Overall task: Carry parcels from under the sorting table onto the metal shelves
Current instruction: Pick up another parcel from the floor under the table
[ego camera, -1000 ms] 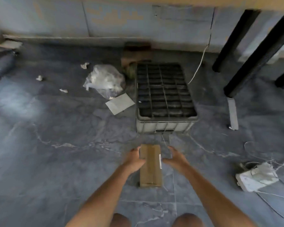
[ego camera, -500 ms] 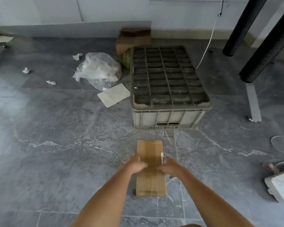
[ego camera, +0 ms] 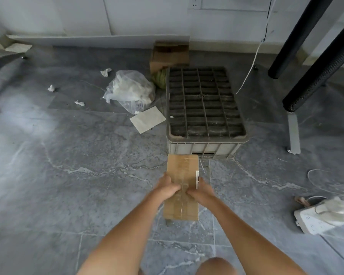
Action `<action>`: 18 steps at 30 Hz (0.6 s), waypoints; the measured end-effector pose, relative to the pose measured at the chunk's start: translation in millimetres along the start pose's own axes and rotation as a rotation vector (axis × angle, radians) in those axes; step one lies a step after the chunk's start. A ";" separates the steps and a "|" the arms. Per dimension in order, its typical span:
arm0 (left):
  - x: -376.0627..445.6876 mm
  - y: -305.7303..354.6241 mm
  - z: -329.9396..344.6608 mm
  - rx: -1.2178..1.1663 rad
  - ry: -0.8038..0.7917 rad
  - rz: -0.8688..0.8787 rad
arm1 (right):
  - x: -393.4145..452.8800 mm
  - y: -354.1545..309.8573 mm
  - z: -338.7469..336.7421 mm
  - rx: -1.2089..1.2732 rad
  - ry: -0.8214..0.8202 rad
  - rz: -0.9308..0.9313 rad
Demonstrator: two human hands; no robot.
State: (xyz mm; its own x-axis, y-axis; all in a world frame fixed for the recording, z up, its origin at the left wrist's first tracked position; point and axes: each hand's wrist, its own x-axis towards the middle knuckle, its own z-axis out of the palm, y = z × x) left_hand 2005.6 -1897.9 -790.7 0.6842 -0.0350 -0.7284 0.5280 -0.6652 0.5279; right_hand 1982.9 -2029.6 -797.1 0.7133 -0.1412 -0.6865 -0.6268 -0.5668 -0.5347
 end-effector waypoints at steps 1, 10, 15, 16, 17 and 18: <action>-20.6 10.9 -9.4 -0.011 0.002 0.004 | -18.2 -10.7 -9.1 -0.025 0.013 -0.011; -230.1 111.1 -109.6 -0.185 0.034 0.017 | -212.0 -114.5 -94.5 0.044 0.010 -0.206; -329.8 139.6 -166.0 -0.359 0.045 -0.088 | -310.4 -179.7 -125.4 0.096 0.027 -0.254; -347.0 142.2 -177.1 -0.380 0.064 -0.112 | -327.6 -193.4 -129.9 0.088 0.031 -0.285; -363.4 144.0 -187.5 -0.404 0.085 -0.132 | -343.1 -206.0 -133.6 0.072 0.027 -0.324; -378.5 145.0 -197.9 -0.431 0.098 -0.152 | -358.0 -219.0 -136.9 0.049 0.016 -0.367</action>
State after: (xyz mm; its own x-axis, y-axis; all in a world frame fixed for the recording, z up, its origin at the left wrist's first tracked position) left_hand 1922.8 -1833.5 -351.9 0.6159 0.1231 -0.7782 0.7729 -0.2862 0.5664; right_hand 1907.7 -1966.0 -366.8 0.8980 0.0514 -0.4370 -0.3424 -0.5421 -0.7674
